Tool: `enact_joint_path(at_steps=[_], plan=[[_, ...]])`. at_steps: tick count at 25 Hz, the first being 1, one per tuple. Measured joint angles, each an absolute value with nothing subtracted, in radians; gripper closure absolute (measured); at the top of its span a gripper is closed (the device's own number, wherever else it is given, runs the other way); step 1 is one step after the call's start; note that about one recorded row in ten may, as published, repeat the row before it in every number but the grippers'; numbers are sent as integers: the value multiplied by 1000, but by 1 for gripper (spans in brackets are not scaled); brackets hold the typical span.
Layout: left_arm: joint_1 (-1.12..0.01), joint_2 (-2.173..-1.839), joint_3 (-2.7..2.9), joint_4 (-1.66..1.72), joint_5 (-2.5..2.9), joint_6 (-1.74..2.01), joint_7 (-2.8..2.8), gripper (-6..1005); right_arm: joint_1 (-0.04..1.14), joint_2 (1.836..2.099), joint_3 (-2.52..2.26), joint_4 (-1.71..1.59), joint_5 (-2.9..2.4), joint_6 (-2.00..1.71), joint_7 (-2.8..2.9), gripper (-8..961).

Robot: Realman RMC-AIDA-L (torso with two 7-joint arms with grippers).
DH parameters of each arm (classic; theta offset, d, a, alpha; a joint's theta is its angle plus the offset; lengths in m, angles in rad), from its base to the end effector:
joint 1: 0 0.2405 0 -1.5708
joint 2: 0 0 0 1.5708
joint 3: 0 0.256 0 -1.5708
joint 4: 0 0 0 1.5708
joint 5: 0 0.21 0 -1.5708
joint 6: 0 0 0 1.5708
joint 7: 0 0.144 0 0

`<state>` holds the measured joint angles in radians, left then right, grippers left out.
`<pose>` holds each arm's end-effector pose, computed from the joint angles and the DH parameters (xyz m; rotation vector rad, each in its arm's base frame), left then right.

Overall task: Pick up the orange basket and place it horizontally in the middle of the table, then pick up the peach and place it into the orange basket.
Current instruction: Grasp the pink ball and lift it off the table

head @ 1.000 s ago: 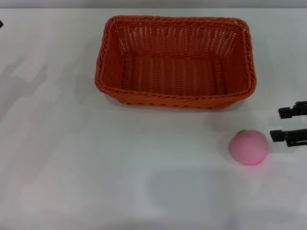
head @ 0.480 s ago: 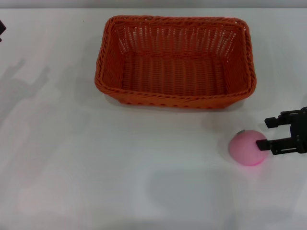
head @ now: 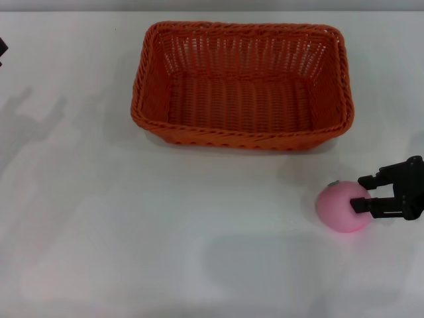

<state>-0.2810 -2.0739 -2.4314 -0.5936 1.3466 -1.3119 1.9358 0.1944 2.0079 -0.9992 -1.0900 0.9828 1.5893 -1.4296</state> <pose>-0.3315 0.3139 0.0580 -1.9430 -0.7592 -0.9747 0.3305 0.2570 0.0423 -2.7641 0.9030 0.0570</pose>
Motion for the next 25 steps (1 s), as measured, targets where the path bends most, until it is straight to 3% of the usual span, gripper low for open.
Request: enact_joint_path(at_steps=[5,15,25], plan=[[-276,-2074,-2433,-594,1347,-1320,1936,195,194,2008,-1012,-1090,982,1590,-1441,329],[-267,-2072,-2440,-594,1347,-1326,1936,202,195,2008,-1037,-1094,1010,1598,-1455,731],[-262,-2071,-2440,-600,1347,-1326,1936,207,190,2006,-1009,-1134,1129,1698,-1474,843]])
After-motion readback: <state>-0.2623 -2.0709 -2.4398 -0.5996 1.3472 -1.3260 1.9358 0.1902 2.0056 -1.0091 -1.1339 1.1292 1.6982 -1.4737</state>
